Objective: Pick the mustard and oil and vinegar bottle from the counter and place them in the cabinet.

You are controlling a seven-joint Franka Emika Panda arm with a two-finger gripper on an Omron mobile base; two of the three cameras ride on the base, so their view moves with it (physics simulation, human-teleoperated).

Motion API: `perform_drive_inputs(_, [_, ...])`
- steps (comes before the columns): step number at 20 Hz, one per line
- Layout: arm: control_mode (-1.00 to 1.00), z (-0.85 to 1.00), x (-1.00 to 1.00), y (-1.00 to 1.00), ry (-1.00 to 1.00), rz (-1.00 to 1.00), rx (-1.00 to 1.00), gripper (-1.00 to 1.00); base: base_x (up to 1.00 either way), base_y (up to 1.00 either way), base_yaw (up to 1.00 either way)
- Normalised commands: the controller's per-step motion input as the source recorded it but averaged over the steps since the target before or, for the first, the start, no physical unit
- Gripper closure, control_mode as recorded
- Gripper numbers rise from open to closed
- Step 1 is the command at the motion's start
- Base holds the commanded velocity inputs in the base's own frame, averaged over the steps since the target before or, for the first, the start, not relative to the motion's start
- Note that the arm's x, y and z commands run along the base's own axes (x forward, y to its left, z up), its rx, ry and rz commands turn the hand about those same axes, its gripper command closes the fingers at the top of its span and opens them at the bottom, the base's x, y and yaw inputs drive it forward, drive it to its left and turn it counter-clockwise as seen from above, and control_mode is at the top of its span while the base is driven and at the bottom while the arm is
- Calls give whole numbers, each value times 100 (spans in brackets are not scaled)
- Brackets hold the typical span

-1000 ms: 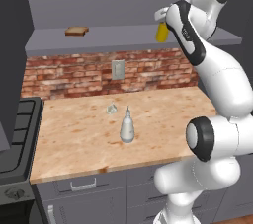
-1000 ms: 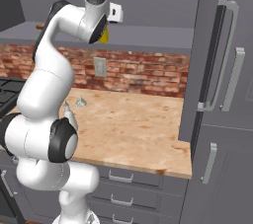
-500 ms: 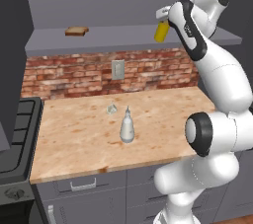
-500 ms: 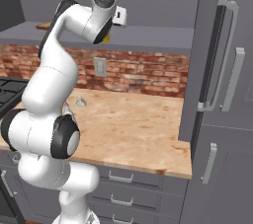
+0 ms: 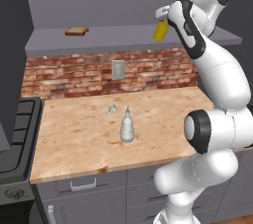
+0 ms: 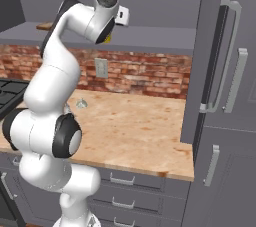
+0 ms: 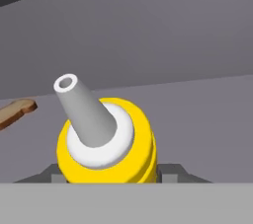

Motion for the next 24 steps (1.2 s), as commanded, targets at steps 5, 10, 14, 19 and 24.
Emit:
perform_drive_inputs(5, [-100, -16, 26, 0, 0, -1, 0, 100, 0, 0, 0])
perform_drive_inputs(10, [-100, -23, 28, 0, 0, 0, 0, 100, 0, 0, 0])
perform_drive_inputs(14, [-100, -23, 31, -1, 0, 0, 0, 100, 0, 0, 0])
perform_drive_inputs(19, [-100, -25, 28, 0, 0, 0, 0, 100, 0, 0, 0])
perform_drive_inputs(24, [-100, -18, 16, 0, 0, 0, 0, -100, 0, 0, 0])
